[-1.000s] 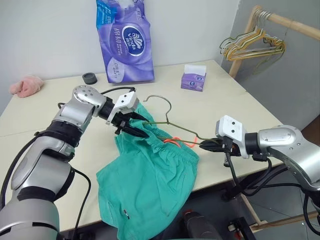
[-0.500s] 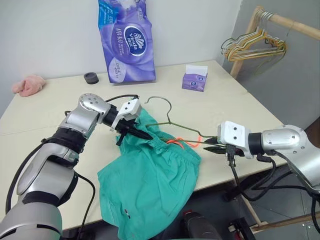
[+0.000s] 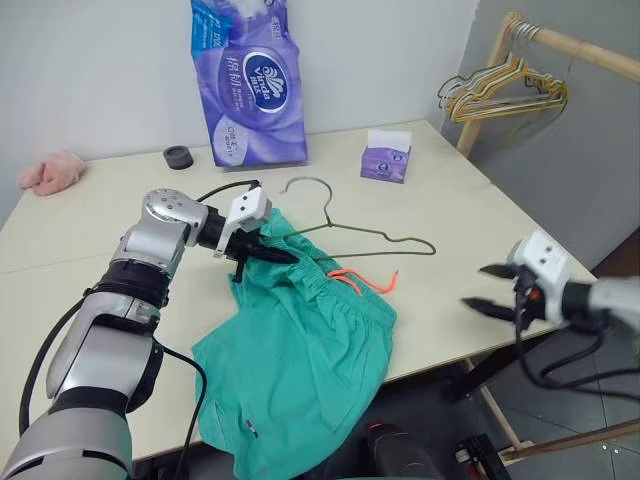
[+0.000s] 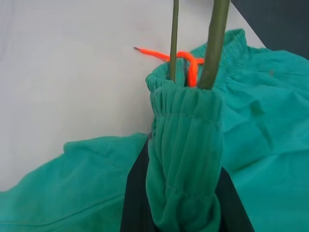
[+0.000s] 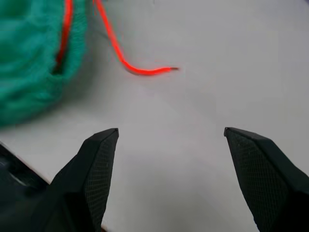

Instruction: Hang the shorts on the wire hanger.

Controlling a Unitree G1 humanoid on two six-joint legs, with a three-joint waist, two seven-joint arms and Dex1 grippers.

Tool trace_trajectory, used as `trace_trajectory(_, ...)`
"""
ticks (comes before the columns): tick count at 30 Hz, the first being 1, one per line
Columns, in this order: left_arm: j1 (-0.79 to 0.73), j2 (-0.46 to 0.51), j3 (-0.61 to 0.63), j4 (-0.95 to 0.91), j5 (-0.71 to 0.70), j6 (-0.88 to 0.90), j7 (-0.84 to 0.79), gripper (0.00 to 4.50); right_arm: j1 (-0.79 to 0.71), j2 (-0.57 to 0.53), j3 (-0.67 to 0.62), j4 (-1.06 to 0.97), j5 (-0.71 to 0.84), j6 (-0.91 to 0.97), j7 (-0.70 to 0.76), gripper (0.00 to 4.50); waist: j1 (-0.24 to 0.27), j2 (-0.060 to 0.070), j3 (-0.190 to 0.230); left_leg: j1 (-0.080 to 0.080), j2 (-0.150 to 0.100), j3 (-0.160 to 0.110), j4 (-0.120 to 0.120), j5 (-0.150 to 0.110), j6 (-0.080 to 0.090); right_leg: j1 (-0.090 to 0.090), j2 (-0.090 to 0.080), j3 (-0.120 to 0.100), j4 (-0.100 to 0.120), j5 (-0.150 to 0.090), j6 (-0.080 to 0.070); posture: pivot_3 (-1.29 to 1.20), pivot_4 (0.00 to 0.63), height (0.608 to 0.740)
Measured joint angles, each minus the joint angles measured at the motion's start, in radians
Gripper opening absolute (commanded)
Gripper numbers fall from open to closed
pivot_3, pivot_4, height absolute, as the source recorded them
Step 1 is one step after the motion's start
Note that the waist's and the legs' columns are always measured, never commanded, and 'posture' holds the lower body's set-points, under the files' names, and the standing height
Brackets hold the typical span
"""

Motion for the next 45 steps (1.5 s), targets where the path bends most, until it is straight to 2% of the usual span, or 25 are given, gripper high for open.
trace_trajectory(4, 0.003, 0.003, 0.032, -0.01, 0.003, 0.037, 0.011, 0.0, 0.005, 0.281, 0.09, -0.074, 0.04, 0.123, -0.218, 3.72, 0.001, 0.001, 0.0, 0.0, 0.0, 0.0, 0.001, 0.0, 0.0, 0.0, 0.0, 0.0, 0.0, 0.0, 0.0, -0.19, 0.069, 0.74)
trace_trajectory(6, 0.01, 0.004, 0.04, -0.023, 0.007, 0.053, 0.01, 0.0, -0.013, 0.352, 0.138, -0.065, 0.039, 0.157, -0.289, 3.72, 0.002, 0.001, 0.001, 0.0, -0.002, 0.001, 0.001, 0.0, 0.0, 0.0, -0.001, 0.001, 0.0, 0.0, 0.0, -0.19, 0.074, 0.74)
trace_trajectory(15, 0.027, 0.007, 0.064, -0.057, 0.021, 0.083, 0.008, 0.0, -0.043, 0.424, 0.169, -0.015, 0.065, 0.255, -0.375, 3.72, 0.007, 0.0, 0.001, 0.0, -0.002, 0.0, 0.0, 0.0, 0.0, 0.0, -0.002, 0.0, -0.001, 0.0, 0.0, -0.18, 0.077, 0.74)
trace_trajectory(18, 0.027, 0.007, 0.064, -0.06, 0.023, 0.093, 0.009, 0.0, -0.043, 0.424, 0.17, -0.016, 0.102, 0.298, -0.376, 3.15, 0.005, 0.0, 0.001, 0.0, -0.002, 0.0, 0.0, 0.0, 0.0, 0.0, -0.001, 0.0, -0.001, 0.0, 0.0, -0.17, 0.075, 0.74)
trace_trajectory(23, 0.028, 0.007, 0.065, -0.079, 0.025, 0.099, 0.01, 0.0, -0.047, 0.461, 0.171, -0.013, 0.119, 0.308, -0.403, 1.37, 0.005, 0.0, 0.001, 0.0, -0.002, 0.0, 0.0, 0.0, 0.0, 0.0, -0.001, 0.0, -0.001, 0.0, 0.001, -0.17, 0.073, 0.74)
trace_trajectory(27, 0.028, 0.008, 0.066, -0.084, 0.026, 0.101, 0.011, 0.0, -0.057, 0.448, 0.178, -0.005, 0.107, 0.296, -0.424, 0.02, 0.005, 0.0, 0.001, 0.0, -0.002, 0.0, 0.0, 0.0, 0.0, 0.0, -0.001, 0.0, -0.001, 0.0, 0.001, -0.18, 0.073, 0.74)
trace_trajectory(33, 0.036, 0.008, 0.102, -0.095, 0.015, 0.153, 0.012, 0.0, -0.111, 0.339, 0.191, 0.019, 0.005, 0.192, -0.45, 0.02, 0.003, 0.0, 0.001, 0.0, -0.002, 0.0, 0.0, 0.0, 0.0, 0.0, -0.001, 0.0, -0.001, -0.002, 0.004, -0.18, 0.072, 0.74)
trace_trajectory(36, 0.061, 0.021, 0.109, -0.163, -0.018, 0.23, -0.019, 0.0, -0.14, 0.272, 0.138, 0.049, -0.02, 0.13, -0.446, 0.02, 0.003, 0.0, 0.001, -0.001, -0.002, 0.0, 0.0, 0.0, 0.0, 0.0, -0.001, 0.0, -0.002, -0.002, 0.004, -0.18, 0.07, 0.74)
trace_trajectory(39, 0.124, 0.059, 0.099, -0.251, -0.04, 0.254, -0.064, 0.0, -0.151, 0.204, 0.047, 0.061, -0.006, 0.105, -0.41, 0.02, 0.003, 0.0, 0.001, 0.0, -0.001, 0.001, -0.001, 0.0, 0.001, 0.0, -0.001, 0.0, -0.002, -0.002, 0.004, -0.18, 0.068, 0.74)
trace_trajectory(42, 0.176, 0.097, 0.047, -0.329, -0.055, 0.227, -0.075, 0.0, -0.142, 0.168, 0.016, 0.061, 0.04, 0.109, -0.355, 0.02, 0.004, 0.001, 0.001, 0.001, 0.0, 0.0, -0.001, 0.0, 0.001, 0.0, 0.0, 0.0, -0.001, -0.002, 0.004, -0.18, 0.068, 0.74)
trace_trajectory(45, 0.178, 0.098, 0.033, -0.312, -0.025, 0.164, -0.072, 0.0, -0.13, 0.107, 0.003, 0.047, 0.09, 0.132, -0.296, 0.02, 0.005, 0.001, 0.002, 0.001, -0.001, 0.001, -0.001, 0.0, 0.001, 0.001, 0.0, 0.001, -0.002, -0.002, 0.004, -0.18, 0.067, 0.74)
